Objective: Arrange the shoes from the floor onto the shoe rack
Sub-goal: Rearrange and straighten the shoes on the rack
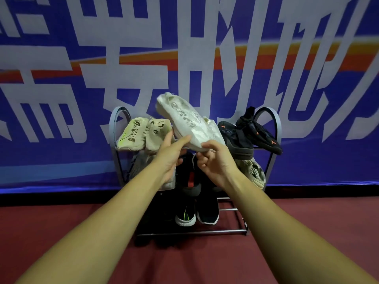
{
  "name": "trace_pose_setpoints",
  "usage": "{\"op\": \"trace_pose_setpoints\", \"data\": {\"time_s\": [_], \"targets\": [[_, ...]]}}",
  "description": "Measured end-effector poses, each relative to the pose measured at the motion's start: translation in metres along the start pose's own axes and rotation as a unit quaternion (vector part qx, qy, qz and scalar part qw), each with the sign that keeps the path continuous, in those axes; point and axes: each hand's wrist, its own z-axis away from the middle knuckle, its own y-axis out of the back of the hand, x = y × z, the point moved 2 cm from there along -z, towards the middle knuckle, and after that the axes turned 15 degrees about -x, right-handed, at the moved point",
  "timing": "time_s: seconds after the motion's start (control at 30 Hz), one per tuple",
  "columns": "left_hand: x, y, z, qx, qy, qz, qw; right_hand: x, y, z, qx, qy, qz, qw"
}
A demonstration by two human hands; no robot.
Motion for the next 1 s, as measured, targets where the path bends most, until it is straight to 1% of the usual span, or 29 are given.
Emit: {"op": "trace_pose_setpoints", "data": {"time_s": [0.1,0.17,0.23,0.3,0.43,0.6,0.67,0.77,0.83,0.93,1.0], "targets": [[-0.004,-0.002,-0.005,0.046,-0.006,0.019,0.999,0.003,-0.008,0.002,-0.025,-0.025,0.057,0.998],[-0.007,0.002,-0.009,0.066,0.003,0.03,0.997,0.003,-0.008,0.004,-0.036,-0.039,0.121,0.991],[-0.011,0.008,-0.012,0.091,0.012,0.041,0.995,0.005,-0.004,0.004,-0.01,-0.057,0.178,0.982],[-0.013,0.014,-0.014,0.109,0.011,0.043,0.993,0.008,0.002,0.002,0.022,-0.053,0.197,0.979],[-0.019,0.019,-0.016,0.098,0.004,0.02,0.995,0.008,0.009,-0.003,0.025,-0.009,0.216,0.976],[-0.019,0.017,-0.017,0.107,0.01,0.037,0.994,0.008,0.009,-0.008,0.04,0.017,0.191,0.981],[-0.022,0.017,-0.019,0.102,0.016,0.048,0.993,0.01,0.006,-0.014,0.059,0.034,0.223,0.972],[-0.027,0.017,-0.015,0.088,0.029,0.035,0.995,0.015,0.003,-0.022,0.11,0.054,0.294,0.948],[-0.029,0.018,-0.012,0.074,0.037,0.015,0.996,0.018,0.004,-0.027,0.127,0.058,0.294,0.946],[-0.028,0.02,-0.011,0.05,0.035,0.001,0.998,0.019,0.008,-0.031,0.115,0.056,0.281,0.951],[-0.024,0.019,-0.01,0.057,0.021,-0.015,0.998,0.018,0.009,-0.034,0.101,0.054,0.29,0.95]]}}
